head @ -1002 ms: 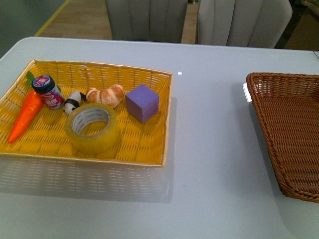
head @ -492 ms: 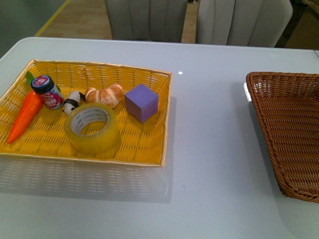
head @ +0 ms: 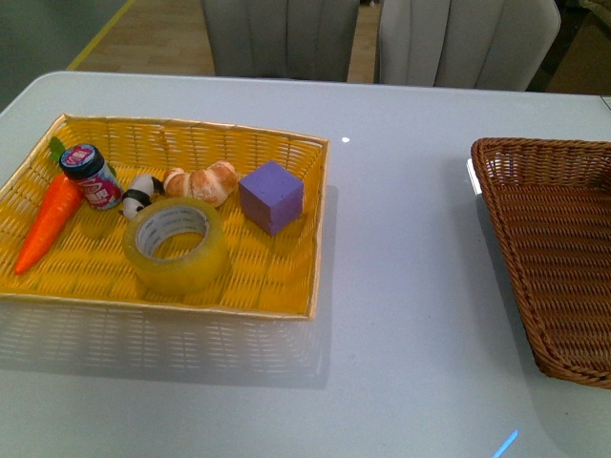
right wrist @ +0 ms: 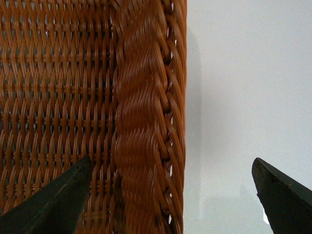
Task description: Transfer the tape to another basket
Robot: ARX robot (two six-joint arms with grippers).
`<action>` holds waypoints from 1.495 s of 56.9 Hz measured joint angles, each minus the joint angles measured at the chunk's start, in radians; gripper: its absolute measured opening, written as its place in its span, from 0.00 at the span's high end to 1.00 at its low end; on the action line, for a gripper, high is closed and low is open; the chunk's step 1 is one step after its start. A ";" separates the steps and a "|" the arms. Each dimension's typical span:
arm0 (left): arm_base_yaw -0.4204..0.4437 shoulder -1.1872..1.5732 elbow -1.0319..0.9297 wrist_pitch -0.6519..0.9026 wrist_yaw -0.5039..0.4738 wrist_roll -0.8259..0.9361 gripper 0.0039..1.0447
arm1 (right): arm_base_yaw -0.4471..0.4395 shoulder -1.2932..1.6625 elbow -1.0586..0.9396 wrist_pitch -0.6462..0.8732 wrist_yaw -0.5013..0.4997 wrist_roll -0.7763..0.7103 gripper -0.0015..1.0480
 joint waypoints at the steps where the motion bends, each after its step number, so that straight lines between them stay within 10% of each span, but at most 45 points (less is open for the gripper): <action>1: 0.000 0.000 0.000 0.000 0.000 0.000 0.08 | 0.000 0.002 0.000 -0.001 0.000 0.000 0.10; 32: 0.000 0.000 0.000 0.000 0.000 0.000 0.08 | 0.120 -0.066 -0.185 -0.011 -0.076 0.167 0.95; 79: 0.000 0.000 0.000 0.000 0.000 0.000 0.08 | 0.425 -0.118 -0.256 0.004 -0.018 0.461 0.96; 85: 0.000 0.000 0.000 0.000 0.000 0.000 0.08 | 0.424 -0.119 -0.268 0.021 -0.014 0.457 0.79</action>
